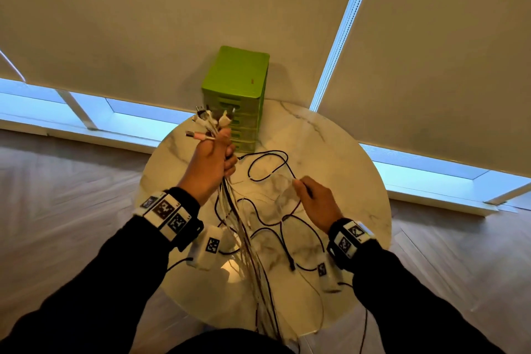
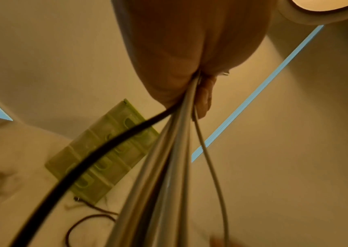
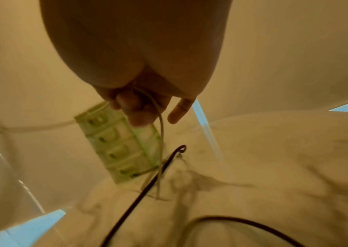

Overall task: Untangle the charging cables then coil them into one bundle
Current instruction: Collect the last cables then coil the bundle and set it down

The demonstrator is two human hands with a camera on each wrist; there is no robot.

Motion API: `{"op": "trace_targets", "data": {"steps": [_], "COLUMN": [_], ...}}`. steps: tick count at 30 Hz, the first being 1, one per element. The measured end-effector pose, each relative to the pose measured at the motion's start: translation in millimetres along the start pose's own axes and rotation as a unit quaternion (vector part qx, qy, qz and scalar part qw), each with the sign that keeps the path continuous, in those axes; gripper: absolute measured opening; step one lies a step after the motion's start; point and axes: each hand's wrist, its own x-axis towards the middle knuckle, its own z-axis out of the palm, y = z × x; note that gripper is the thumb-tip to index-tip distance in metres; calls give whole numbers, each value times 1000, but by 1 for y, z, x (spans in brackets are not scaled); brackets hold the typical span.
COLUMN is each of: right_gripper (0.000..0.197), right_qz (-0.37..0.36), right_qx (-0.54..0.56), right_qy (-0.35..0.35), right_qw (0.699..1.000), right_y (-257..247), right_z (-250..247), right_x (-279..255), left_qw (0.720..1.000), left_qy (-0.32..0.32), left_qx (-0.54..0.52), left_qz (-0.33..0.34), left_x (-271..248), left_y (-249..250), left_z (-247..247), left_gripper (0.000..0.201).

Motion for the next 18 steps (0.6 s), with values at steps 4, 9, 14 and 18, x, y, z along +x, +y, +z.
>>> {"op": "trace_targets", "data": {"steps": [4,9,14,18], "right_gripper": [30,20,41,51], "right_qz": [-81,-144,-153,-121], "right_qx": [99,74,27,-46], "right_qy": [36,-66,-151,-226], "right_qw": [991,985,976,966], "right_y": [-61,-91,-73,-32], "right_z": [12,27,30,30], "right_x": [6,-4,-8,-13], "left_qw": [999,996,996,995], "left_qy": [4,20,65,85], "left_qx": [21,14,31,-48], "left_qz": [-49,-84,-57,-14], "left_x": [-14,-20,-20,-11], "left_y": [-26,-33,-31,-18], "left_z": [18,29,29,22], "left_gripper": [38,46,42,41]}}
